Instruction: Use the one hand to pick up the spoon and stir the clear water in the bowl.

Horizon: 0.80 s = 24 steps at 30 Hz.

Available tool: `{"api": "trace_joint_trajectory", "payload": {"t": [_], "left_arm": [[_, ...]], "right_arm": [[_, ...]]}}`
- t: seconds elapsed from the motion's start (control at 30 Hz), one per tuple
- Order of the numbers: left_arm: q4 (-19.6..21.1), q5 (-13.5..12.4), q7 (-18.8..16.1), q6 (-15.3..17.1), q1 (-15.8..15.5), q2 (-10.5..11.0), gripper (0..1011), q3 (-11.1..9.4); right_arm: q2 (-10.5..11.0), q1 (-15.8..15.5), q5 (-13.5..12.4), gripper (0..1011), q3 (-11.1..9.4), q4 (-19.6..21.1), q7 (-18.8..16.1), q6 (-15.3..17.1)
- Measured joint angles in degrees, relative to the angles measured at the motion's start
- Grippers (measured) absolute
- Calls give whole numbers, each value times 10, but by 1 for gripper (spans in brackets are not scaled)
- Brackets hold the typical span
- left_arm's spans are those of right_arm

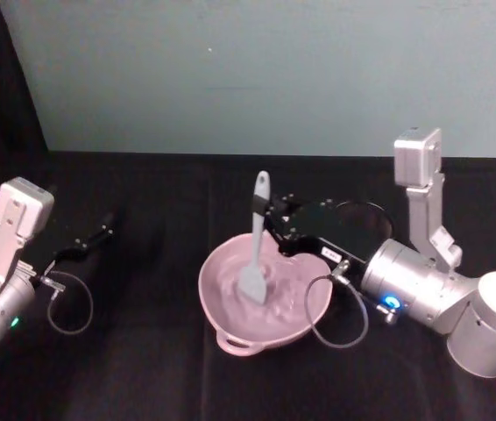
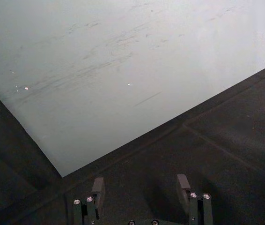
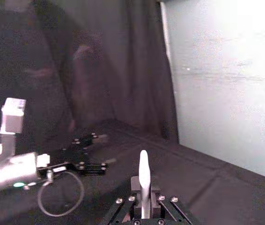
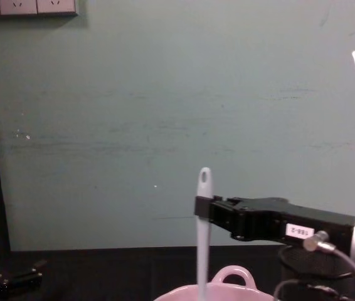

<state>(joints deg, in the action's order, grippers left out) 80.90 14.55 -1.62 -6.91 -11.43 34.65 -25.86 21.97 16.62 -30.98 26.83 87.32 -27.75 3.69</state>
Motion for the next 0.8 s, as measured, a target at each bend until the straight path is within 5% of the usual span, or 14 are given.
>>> {"api": "trace_joint_trajectory", "payload": {"t": [0.47, 0.8], "left_arm": [[0, 0, 0, 0, 0, 0, 1005, 0], [0, 0, 0, 0, 0, 0, 1005, 0]], "right_arm": [[-35, 33, -24, 110, 12, -55, -6, -11], [-38, 51, -16, 110, -7, -94, 22, -20]]}}
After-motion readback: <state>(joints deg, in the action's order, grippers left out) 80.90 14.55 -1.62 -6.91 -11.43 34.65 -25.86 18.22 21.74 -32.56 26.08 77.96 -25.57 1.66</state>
